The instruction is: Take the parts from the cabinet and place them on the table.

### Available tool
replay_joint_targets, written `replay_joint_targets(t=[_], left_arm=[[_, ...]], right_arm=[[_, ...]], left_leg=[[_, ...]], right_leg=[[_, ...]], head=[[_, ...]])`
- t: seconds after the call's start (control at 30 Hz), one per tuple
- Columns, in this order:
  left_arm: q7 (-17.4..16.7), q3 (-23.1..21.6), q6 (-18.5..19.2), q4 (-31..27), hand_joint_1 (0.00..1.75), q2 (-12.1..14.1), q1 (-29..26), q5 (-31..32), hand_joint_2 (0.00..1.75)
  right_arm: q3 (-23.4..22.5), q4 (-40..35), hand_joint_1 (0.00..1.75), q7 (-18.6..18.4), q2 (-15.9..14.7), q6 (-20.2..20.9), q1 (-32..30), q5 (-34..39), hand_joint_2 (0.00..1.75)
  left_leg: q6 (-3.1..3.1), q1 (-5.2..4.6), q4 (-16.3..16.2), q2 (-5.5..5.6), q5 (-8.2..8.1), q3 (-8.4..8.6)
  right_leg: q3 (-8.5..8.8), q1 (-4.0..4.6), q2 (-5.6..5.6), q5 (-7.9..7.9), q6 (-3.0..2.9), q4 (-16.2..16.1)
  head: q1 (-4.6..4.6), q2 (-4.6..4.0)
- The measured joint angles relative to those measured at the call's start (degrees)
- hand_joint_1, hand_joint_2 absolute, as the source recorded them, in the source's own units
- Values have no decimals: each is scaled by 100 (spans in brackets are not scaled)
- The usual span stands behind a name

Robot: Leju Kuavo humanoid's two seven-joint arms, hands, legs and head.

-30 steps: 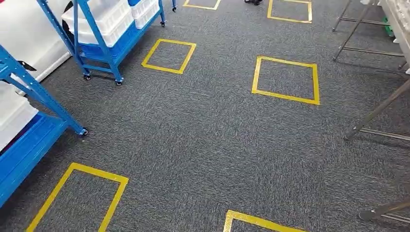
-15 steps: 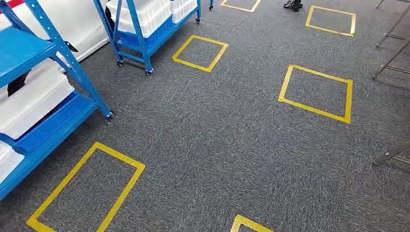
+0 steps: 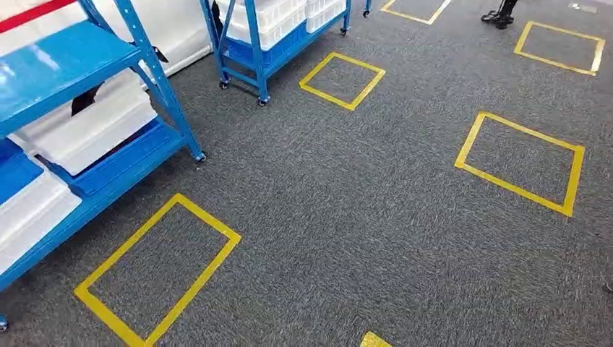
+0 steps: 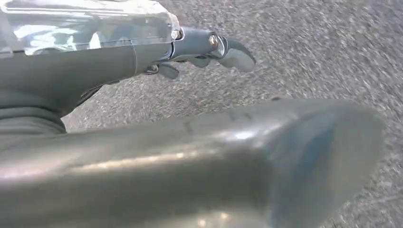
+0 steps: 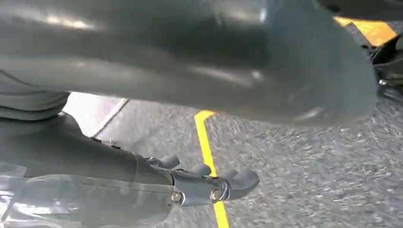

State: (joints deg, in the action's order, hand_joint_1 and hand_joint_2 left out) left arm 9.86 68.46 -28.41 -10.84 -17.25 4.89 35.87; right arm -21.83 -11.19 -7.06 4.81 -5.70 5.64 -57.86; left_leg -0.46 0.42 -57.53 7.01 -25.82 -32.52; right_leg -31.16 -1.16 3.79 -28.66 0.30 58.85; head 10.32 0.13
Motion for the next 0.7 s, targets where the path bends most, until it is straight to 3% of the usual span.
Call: replay_joint_targets(t=[0.03,0.07,0.1,0.17,0.2,0.23,0.27,0.33,0.37,0.4,0.53,0.57,0.6,0.63,0.67,0.7], left_arm=[[7,0,-13,0,0,0,5,0,0],[20,0,-19,0,0,0,8,-2,0],[44,0,-35,0,0,0,17,-4,0],[77,0,-28,0,0,0,22,-7,0],[85,2,-11,0,0,0,18,-7,0],[94,4,22,0,0,2,15,-9,0],[94,7,65,0,0,4,8,-9,0],[94,7,131,0,0,11,9,-2,0],[92,7,157,0,0,11,10,0,0],[92,7,168,0,0,13,20,0,0],[103,7,203,0,0,13,-5,4,0],[120,7,212,0,0,4,0,9,0],[151,7,216,0,0,4,5,9,0],[173,7,227,0,0,4,15,7,0],[203,7,238,0,0,2,14,0,0],[221,7,238,0,0,2,12,0,0]], right_arm=[[9,0,0,-7,35,9,33,-15,0],[15,0,0,-15,41,9,72,-17,0],[20,0,0,-20,41,4,96,-20,0],[20,0,0,-52,41,-9,100,-13,0],[17,0,0,-55,41,-26,101,4,0],[17,0,0,-52,41,-44,103,33,0],[17,0,0,-40,44,-59,111,65,0],[13,0,0,7,63,-88,113,129,0],[4,0,0,24,76,-98,114,153,0],[-7,0,0,39,87,-107,105,173,0],[-24,-2,0,50,127,-112,122,203,0],[-26,-4,0,46,127,-112,117,210,0],[-33,-4,0,39,127,-109,100,212,0],[-42,-4,0,26,127,-109,65,216,0],[-57,-4,0,13,129,-109,44,221,0],[-66,-4,0,11,131,-109,38,225,0]], left_leg=[[-32,-10,-27,5,-14,-14],[-33,-8,-135,-281,-90,-54],[-43,-17,-452,-505,-313,-208],[-77,3,-1395,-617,-780,-649],[-89,6,-1755,-625,-897,-813],[-93,9,-1872,-633,-887,-862],[-88,9,-1685,-652,-734,-754],[-59,7,-734,-755,-270,-233],[-23,-4,-247,-933,-100,48],[-4,-70,-25,-1090,-174,136],[125,-74,12,-860,-112,95],[157,-28,69,-812,-61,174],[189,-23,87,-769,-51,168],[212,-23,85,-736,-34,152],[219,-27,85,-676,-30,141],[222,-33,83,-625,-28,137]], right_leg=[[12,-61,-88,40,-63,-63],[24,-42,-169,54,-100,-88],[19,-28,-245,53,-152,-90],[14,12,-442,40,-175,-87],[8,27,-533,37,-179,-84],[8,38,-613,35,-180,-83],[10,45,-699,29,-180,-81],[34,49,-826,11,-158,-78],[54,54,-875,0,-144,-74],[59,95,-916,-26,-103,-53],[113,84,-1088,-26,19,-82],[118,47,-976,-87,57,-19],[29,40,-701,-248,73,172],[-140,33,-560,-463,80,522],[-393,30,-458,-716,95,1044],[-586,30,-425,-854,104,1427]], head=[[0,-2],[-2,0],[9,0],[7,-2],[9,-2],[9,0],[7,0],[9,0],[9,0],[9,0],[7,0],[7,0],[0,0],[-2,-2],[-2,0],[0,0]])
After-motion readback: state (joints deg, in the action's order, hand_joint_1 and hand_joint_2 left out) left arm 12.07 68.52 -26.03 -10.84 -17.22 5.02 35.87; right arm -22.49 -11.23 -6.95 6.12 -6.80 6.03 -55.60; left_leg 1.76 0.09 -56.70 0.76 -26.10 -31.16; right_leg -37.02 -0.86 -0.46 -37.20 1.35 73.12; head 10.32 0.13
